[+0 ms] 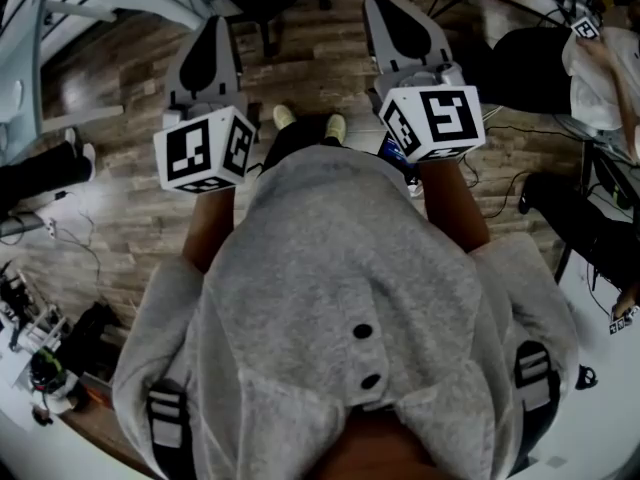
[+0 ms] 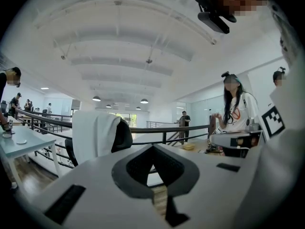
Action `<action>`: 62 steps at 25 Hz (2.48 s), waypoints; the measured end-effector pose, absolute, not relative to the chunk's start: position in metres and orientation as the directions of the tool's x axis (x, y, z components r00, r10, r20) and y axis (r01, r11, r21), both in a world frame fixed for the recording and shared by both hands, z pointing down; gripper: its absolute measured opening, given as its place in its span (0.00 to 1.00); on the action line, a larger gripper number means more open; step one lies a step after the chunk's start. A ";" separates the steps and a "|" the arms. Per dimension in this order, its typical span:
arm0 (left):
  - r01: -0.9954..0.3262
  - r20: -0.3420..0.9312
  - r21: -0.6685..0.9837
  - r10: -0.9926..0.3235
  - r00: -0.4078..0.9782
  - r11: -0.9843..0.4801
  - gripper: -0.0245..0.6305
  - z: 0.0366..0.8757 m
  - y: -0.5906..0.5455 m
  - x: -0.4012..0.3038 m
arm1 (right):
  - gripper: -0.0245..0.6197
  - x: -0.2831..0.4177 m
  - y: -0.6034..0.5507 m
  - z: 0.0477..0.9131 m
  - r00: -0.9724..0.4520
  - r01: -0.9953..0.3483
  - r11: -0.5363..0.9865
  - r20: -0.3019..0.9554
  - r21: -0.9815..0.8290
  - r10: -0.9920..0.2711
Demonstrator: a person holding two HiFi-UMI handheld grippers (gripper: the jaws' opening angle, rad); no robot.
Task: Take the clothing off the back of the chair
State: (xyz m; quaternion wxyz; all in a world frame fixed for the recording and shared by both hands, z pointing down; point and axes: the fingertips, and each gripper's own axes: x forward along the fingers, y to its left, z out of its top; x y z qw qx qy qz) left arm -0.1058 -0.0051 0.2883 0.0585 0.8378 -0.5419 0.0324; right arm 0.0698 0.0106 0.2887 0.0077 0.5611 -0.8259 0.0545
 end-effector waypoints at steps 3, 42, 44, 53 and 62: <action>-0.916 0.115 0.056 -0.908 0.402 -0.398 0.05 0.285 -0.004 -0.108 | 0.06 0.072 0.010 0.283 -0.360 -0.932 0.355 0.066 -0.071 -0.931; -0.872 0.125 0.127 -0.864 0.487 -0.473 0.05 0.303 -0.154 -0.110 | 0.05 0.021 -0.160 0.283 -0.365 -0.931 0.364 0.126 -0.029 -0.923; -0.865 0.124 0.131 -0.857 0.500 -0.485 0.05 0.303 -0.160 -0.111 | 0.06 0.016 -0.168 0.282 -0.363 -0.932 0.363 0.128 -0.025 -0.923; -0.843 0.143 0.165 -0.833 0.534 -0.512 0.05 0.318 -0.189 -0.130 | 0.06 -0.008 -0.197 0.295 -0.336 -0.940 0.340 0.174 -0.009 -0.926; -0.809 0.140 0.177 -0.799 0.585 -0.561 0.05 0.320 -0.198 -0.132 | 0.06 -0.015 -0.214 0.297 -0.305 -0.949 0.314 0.192 0.020 -0.933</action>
